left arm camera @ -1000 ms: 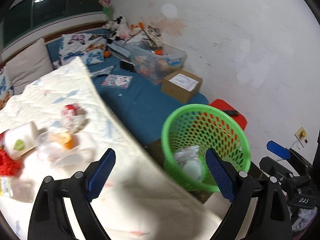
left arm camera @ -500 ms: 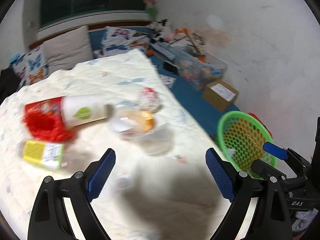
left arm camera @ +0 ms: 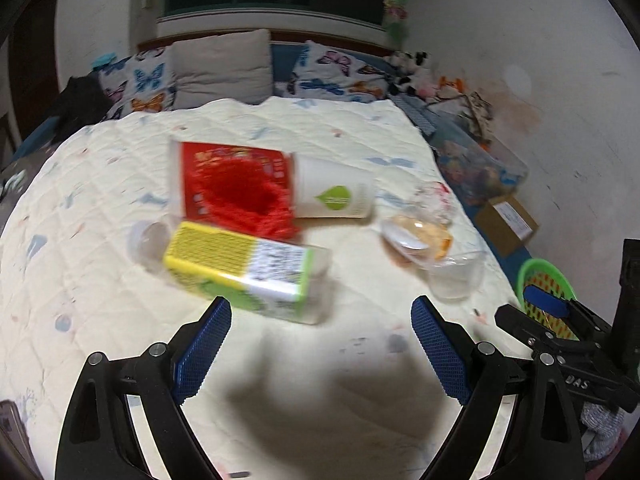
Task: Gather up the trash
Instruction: 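Return both tools from the basket toward the items on the bed, then grasp the clear plastic container with the right tool while the left tool grasps the red mesh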
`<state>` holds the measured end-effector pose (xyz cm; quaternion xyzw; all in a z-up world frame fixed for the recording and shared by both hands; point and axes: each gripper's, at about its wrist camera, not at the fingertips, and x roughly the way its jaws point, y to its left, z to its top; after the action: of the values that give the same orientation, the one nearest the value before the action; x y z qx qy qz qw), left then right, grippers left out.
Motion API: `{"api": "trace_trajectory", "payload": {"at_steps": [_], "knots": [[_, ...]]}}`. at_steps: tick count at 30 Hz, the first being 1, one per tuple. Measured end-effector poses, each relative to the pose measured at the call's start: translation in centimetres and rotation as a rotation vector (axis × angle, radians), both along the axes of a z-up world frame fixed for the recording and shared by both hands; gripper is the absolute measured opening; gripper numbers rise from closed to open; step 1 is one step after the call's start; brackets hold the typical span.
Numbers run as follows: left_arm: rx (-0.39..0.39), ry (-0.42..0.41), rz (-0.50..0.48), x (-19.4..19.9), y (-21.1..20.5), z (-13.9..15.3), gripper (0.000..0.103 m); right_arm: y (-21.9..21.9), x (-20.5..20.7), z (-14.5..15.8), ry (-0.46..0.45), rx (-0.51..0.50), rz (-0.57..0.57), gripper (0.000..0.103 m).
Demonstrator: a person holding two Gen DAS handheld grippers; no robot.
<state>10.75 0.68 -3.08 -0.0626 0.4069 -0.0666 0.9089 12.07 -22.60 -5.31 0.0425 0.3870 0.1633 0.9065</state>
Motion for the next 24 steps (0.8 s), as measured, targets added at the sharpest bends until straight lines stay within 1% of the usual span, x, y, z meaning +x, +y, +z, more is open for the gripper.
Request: {"api": "trace_trajectory", "payload": {"at_steps": [3,7,13,14,17,20,24], "knots": [[-0.006,-0.002,0.029,0.1,1.2,0.0,0.088,1.0,1.3,-0.5,0.02,-0.005,0.014,0.089],[-0.007,-0.024,0.055,0.3,2.7,0.3,0.088,2.2,2.9,-1.4,0.035,-0.029,0.016,0.085],[0.013,-0.081,0.057,2.3,4.0,1.3,0.08,2.3,4.6,-2.5,0.069,-0.009,-0.009,0.075],[0.013,-0.086,0.054,2.8,4.1,1.4,0.078,2.2,4.7,-2.5,0.071,-0.003,-0.009,0.074],[0.005,-0.085,0.042,4.4,4.6,1.6,0.074,2.4,4.9,-2.5,0.07,-0.002,-0.005,0.071],[0.007,-0.072,0.025,6.0,4.8,1.4,0.074,2.6,4.9,-2.5,0.068,-0.005,0.006,0.065],[0.036,-0.065,0.018,7.3,4.4,1.0,0.074,3.0,4.9,-2.4,0.068,-0.004,0.016,0.058]]}}
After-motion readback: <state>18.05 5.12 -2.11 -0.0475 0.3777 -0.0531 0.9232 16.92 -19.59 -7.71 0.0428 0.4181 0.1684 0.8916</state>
